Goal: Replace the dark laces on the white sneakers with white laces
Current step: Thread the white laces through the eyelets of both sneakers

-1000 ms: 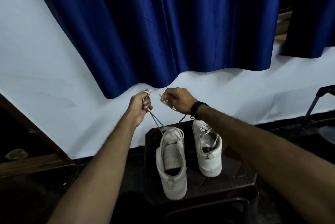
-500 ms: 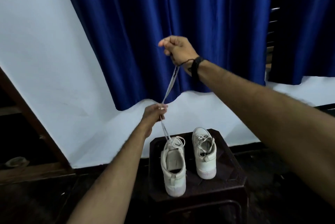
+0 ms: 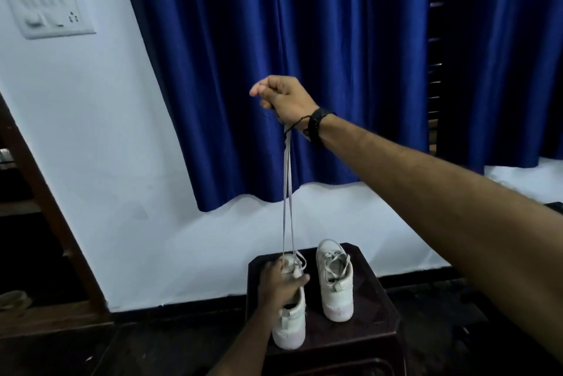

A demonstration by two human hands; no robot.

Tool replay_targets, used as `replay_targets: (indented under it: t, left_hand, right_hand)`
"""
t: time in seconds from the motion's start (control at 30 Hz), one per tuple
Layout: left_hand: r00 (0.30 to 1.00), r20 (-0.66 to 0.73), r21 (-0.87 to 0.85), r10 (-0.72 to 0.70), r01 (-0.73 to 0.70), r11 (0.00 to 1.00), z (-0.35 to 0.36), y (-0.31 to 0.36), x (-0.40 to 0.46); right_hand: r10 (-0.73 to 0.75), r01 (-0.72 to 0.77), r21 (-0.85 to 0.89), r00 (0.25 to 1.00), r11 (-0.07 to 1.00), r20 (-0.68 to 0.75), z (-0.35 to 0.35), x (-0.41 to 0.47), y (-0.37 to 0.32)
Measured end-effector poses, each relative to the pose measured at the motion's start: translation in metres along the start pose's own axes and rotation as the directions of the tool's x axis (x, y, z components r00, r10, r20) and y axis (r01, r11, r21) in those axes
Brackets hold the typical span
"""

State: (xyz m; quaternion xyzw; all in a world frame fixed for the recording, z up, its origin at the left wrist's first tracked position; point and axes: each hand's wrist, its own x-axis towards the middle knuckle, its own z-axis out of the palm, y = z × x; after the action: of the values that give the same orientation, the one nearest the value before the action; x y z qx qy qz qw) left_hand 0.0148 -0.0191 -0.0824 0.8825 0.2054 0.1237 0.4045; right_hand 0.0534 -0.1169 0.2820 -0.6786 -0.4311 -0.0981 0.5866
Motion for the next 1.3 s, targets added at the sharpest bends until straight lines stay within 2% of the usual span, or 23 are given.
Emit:
replay_targets:
  t: [0.07, 0.13, 0.17, 0.2, 0.23, 0.27, 0.3, 0.37, 0.43, 0.53, 0.6, 0.67, 0.77, 0.9, 1.0, 1.07, 1.13, 1.23, 1.3]
  left_hand:
    - [0.999, -0.055, 0.027, -0.002, 0.003, 1.0, 0.011, -0.01, -0.002]
    - [0.996, -0.078, 0.028, -0.035, 0.037, 0.999, 0.013, -0.013, -0.001]
    - [0.996, -0.078, 0.028, -0.047, 0.049, 0.998, 0.012, -0.012, -0.003]
    - [0.995, -0.083, 0.033, -0.059, 0.061, 0.998, 0.012, -0.013, -0.002]
    - [0.994, -0.091, 0.048, -0.06, 0.065, 0.997, 0.013, -0.014, -0.004]
    - [0.993, -0.109, 0.067, -0.056, 0.063, 0.996, 0.013, -0.014, -0.006]
    - [0.991, -0.124, 0.086, -0.045, 0.056, 0.995, 0.014, -0.014, -0.008]
    - [0.987, -0.157, 0.116, -0.032, 0.05, 0.992, 0.014, -0.012, -0.009]
    - [0.986, -0.162, 0.151, -0.041, 0.066, 0.986, 0.015, -0.008, -0.011]
    - [0.977, -0.209, 0.203, -0.05, 0.094, 0.975, 0.015, -0.003, -0.016]
    - [0.954, -0.3, 0.26, 0.001, 0.081, 0.962, 0.018, 0.001, -0.022]
    - [0.924, -0.369, 0.314, 0.103, 0.02, 0.949, 0.024, 0.006, -0.027]
    - [0.925, -0.323, 0.43, 0.203, -0.048, 0.902, 0.037, 0.007, -0.037]
    - [0.938, -0.276, 0.494, 0.212, -0.051, 0.868, 0.046, 0.004, -0.038]
    - [0.946, -0.251, 0.502, 0.204, -0.053, 0.863, 0.047, 0.002, -0.036]
    - [0.946, -0.237, 0.506, 0.222, -0.075, 0.859, 0.048, 0.002, -0.036]
    - [0.935, -0.258, 0.446, 0.244, -0.108, 0.888, 0.046, 0.002, -0.035]
    - [0.922, -0.285, 0.32, 0.261, -0.165, 0.933, 0.035, -0.004, -0.03]
    - [0.925, -0.24, 0.369, 0.294, -0.193, 0.909, 0.031, -0.012, -0.031]
  right_hand:
    - [0.012, -0.012, -0.032, 1.0, 0.999, 0.007, -0.002, 0.001, -0.001]
    - [-0.022, 0.044, -0.269, 0.996, 0.962, 0.086, -0.007, 0.0, -0.001]
    - [-0.019, 0.112, -0.468, 0.98, 0.877, 0.198, -0.01, -0.001, -0.002]
    - [0.032, 0.205, -0.666, 0.945, 0.717, 0.325, -0.012, -0.003, -0.003]
    - [0.126, 0.297, -0.809, 0.903, 0.507, 0.41, -0.014, -0.008, -0.004]
    - [0.218, 0.377, -0.874, 0.866, 0.306, 0.45, -0.016, -0.015, -0.006]
    - [0.289, 0.445, -0.883, 0.834, 0.15, 0.47, -0.018, -0.023, -0.006]
    - [0.391, 0.534, -0.845, 0.784, -0.028, 0.483, -0.022, -0.035, -0.006]
    - [0.525, 0.525, -0.848, 0.741, -0.067, 0.418, -0.024, -0.041, -0.007]
    - [0.71, 0.422, -0.905, 0.62, 0.057, 0.334, -0.025, -0.044, -0.004]
    - [0.703, 0.415, -0.901, 0.604, 0.125, 0.376, -0.025, -0.046, -0.001]
    - [0.644, 0.392, -0.894, 0.631, 0.218, 0.433, -0.026, -0.046, 0.004]
    - [0.531, 0.273, -0.868, 0.702, 0.416, 0.475, -0.025, -0.042, 0.015]
    - [0.318, 0.177, -0.793, 0.848, 0.583, 0.423, -0.021, -0.042, 0.022]
    - [0.148, 0.042, -0.562, 0.946, 0.826, 0.288, -0.028, -0.032, 0.006]
    - [0.129, -0.035, -0.369, 0.964, 0.929, 0.233, -0.032, -0.029, 0.002]
    - [0.162, -0.112, -0.225, 0.962, 0.968, 0.22, -0.027, -0.038, 0.005]
    - [0.239, -0.243, -0.012, 0.943, 0.97, 0.232, -0.019, -0.056, 0.008]
    - [0.286, -0.323, 0.132, 0.928, 0.937, 0.24, -0.013, -0.063, 0.003]
